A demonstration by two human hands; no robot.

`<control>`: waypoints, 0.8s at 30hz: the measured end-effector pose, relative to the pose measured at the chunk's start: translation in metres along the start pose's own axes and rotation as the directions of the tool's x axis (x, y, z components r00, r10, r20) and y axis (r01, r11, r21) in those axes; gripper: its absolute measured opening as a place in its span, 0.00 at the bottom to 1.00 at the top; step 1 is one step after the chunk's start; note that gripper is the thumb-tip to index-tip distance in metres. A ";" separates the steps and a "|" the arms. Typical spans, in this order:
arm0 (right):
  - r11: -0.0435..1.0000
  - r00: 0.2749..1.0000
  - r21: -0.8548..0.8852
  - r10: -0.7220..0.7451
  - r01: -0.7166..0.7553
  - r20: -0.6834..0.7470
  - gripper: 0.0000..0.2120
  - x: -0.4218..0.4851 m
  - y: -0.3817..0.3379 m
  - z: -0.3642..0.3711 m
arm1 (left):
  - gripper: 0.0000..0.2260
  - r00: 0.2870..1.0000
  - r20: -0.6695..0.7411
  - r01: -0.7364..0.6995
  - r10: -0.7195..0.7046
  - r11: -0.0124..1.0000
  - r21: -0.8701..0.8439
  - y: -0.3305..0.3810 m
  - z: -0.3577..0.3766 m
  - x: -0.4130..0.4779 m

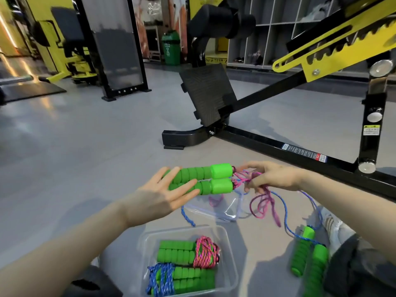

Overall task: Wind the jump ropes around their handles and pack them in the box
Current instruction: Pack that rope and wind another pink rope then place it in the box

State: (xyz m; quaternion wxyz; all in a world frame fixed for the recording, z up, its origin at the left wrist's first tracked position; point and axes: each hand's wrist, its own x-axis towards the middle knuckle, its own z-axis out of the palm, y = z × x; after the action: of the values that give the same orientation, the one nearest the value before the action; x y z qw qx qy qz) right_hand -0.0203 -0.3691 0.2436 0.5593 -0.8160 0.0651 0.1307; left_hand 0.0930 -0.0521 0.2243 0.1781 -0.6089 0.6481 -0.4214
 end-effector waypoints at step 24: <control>0.890 0.977 -0.408 0.163 -0.204 -0.135 0.16 0.000 -0.033 -0.024 | 0.20 0.965 0.104 0.226 -0.240 0.965 0.133 -0.075 0.029 -0.121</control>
State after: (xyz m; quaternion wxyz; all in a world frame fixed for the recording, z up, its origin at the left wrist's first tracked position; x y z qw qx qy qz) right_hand -0.0088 -0.3791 0.2816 0.3520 -0.9127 0.1394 0.1539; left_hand 0.1856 0.0591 0.2303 0.2017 -0.6932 0.5335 -0.4406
